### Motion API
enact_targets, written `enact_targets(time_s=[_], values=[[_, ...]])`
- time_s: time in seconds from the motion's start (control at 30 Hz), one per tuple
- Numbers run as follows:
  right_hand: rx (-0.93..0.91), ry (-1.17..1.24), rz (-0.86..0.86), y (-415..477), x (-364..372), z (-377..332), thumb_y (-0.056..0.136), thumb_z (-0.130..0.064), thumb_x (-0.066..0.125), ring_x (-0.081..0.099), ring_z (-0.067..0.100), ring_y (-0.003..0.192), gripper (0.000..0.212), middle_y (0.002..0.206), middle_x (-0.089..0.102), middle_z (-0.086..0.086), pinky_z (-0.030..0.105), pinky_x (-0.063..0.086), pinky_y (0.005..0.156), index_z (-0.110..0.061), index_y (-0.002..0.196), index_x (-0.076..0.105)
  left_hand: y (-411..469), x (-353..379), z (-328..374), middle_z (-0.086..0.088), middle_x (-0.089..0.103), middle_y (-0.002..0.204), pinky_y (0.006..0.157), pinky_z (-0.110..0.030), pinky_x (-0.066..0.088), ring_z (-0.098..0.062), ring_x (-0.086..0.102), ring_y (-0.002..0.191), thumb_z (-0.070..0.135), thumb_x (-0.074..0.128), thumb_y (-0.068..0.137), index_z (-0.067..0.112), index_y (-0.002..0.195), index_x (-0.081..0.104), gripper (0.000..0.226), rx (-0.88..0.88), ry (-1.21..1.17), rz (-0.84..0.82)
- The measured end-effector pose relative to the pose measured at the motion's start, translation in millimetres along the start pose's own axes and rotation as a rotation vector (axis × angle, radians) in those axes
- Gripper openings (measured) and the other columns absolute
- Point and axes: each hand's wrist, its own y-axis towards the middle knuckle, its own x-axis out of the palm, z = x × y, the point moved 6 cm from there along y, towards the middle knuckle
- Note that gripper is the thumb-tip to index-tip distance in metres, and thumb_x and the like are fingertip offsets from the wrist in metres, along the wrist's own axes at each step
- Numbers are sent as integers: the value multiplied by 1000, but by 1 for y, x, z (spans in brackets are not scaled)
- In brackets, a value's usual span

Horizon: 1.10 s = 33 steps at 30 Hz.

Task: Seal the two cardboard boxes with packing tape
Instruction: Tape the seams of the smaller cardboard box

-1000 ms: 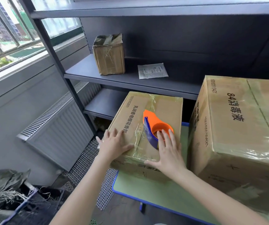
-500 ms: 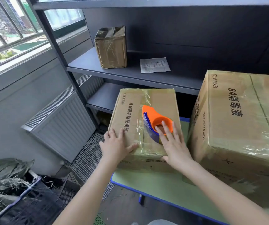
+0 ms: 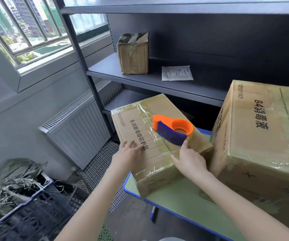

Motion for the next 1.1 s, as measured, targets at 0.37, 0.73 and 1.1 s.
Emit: enact_targets(time_s=[0.37, 0.73, 1.1], values=[[66, -21, -136, -2, 14, -25, 56, -80, 61, 27, 36, 136, 146, 148, 26, 25, 42, 26, 111, 6, 139, -22, -2, 12, -13, 3, -12, 158, 112, -48, 28, -22, -11, 145, 15, 70, 81, 38, 148, -5, 103, 187, 70, -159], [-38, 42, -354, -1, 0, 8, 78, -56, 62, -5, 34, 143, 115, 153, -7, 24, 38, 6, 115, 5, 144, -9, -38, 25, 97, -28, 37, 141, 88, -40, 43, -41, 44, 123, 67, 52, 77, -6, 144, 17, 105, 208, 399, 49], [-116, -287, -344, -26, 15, 11, 75, -43, 73, -16, 33, 141, 121, 148, -27, 24, 39, 1, 117, -1, 143, -19, -5, 4, 7, -6, 7, 158, 106, -65, 24, -39, 12, 142, 43, 66, 82, 40, 148, 6, 89, 84, 216, -67]])
